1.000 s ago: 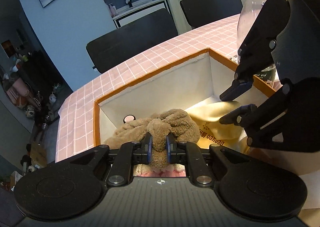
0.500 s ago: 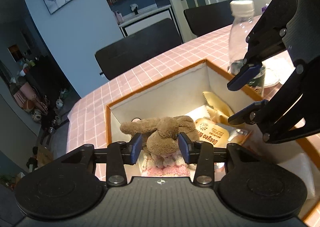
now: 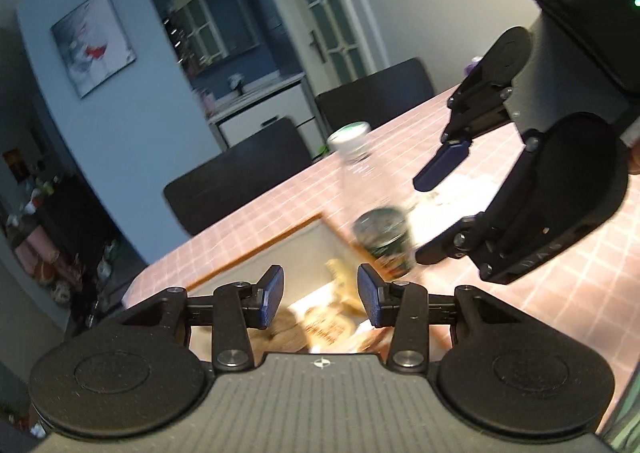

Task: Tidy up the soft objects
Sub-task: 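Grasp the white cloth bag with the left tool while the right grasps the white tissue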

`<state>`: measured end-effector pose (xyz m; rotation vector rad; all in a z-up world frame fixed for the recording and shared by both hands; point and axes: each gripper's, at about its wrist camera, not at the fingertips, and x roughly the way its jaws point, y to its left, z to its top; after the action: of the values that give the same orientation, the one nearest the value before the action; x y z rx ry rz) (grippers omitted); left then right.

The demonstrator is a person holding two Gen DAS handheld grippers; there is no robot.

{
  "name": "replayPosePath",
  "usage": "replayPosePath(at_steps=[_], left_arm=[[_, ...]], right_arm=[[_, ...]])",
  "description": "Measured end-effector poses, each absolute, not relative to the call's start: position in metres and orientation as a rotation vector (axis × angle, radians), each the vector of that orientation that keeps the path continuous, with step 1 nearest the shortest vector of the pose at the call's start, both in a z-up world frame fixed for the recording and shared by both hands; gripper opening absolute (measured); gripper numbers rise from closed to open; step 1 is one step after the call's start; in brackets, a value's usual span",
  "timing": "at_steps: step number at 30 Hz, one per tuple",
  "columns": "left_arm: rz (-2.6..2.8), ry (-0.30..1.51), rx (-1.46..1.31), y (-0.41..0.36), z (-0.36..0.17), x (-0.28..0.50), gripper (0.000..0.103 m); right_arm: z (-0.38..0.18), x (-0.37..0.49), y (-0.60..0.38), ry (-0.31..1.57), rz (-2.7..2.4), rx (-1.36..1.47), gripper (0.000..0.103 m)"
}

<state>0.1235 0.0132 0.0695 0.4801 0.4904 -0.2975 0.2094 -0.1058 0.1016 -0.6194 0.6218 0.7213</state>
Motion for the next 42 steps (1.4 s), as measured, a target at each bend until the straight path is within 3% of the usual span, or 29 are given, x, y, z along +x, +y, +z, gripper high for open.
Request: replayPosePath(at_steps=[10,21,26,36,42], left_arm=[[-0.462,0.488,0.651,-0.073,0.045,0.141,0.052],[-0.517,0.616,0.855,-0.144,-0.024,0.224,0.07],[-0.521,0.704,0.9,-0.163,-0.054,0.255,0.07],[-0.448,0.821,0.888,-0.171,-0.085,0.297,0.07],[-0.397,0.872,0.858,-0.171,-0.095,0.313,0.07]], right_arm=[[0.081,0.223,-0.195,0.7,0.563,-0.54,0.062],[0.021,0.278,-0.261,0.863,0.489,-0.418,0.084],[-0.003,0.306,-0.269,0.888,0.529,-0.421,0.093],[-0.034,0.352,-0.263,0.81,0.698,-0.541,0.098],[-0.051,0.379,-0.262,0.865,0.732,-0.497,0.098]])
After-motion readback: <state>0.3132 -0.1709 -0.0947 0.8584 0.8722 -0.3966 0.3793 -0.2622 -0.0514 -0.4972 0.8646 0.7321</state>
